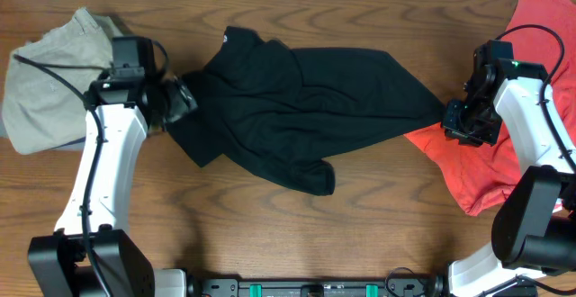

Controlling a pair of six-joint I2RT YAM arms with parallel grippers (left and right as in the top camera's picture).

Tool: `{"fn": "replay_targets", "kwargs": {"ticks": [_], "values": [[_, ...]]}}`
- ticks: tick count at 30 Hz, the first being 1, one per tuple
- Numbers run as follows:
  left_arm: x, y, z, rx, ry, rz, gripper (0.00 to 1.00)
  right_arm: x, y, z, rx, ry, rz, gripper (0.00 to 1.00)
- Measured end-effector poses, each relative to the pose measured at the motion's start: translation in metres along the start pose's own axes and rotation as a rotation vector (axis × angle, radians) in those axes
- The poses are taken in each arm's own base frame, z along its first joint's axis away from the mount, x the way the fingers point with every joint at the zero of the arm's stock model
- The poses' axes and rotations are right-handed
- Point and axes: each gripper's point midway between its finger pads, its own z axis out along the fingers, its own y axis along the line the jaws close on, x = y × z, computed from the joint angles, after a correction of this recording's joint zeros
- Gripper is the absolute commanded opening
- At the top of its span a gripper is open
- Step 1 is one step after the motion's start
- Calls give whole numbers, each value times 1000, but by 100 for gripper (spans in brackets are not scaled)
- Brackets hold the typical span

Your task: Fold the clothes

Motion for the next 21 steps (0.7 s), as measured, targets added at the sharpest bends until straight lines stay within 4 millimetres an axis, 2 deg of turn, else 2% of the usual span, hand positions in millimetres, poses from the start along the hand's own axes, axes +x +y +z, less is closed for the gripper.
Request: {"fn": "replay_targets", "kwargs": {"ticks": [3,5,9,12,15,19,21], "values": [[40,-10,1,47,160,10,91,4,-1,5,4,13,-6,19],[63,-23,1,91,241,31,83,7,-1,13,-1,17,-14,16],[98,-45,6,146,326,96,73,12,4,36,-37,14,-26,12],[121,-59,12,170,364,139,73,18,7,55,-65,8,-37,11],[140,-72,20,188,378,166,73,23,7,71,-74,0,-45,7],[164,-87,27,207,391,201,73,29,-5,79,-42,-7,-4,9],[172,-95,29,223,389,212,73,31,-27,80,27,-2,75,12]]}}
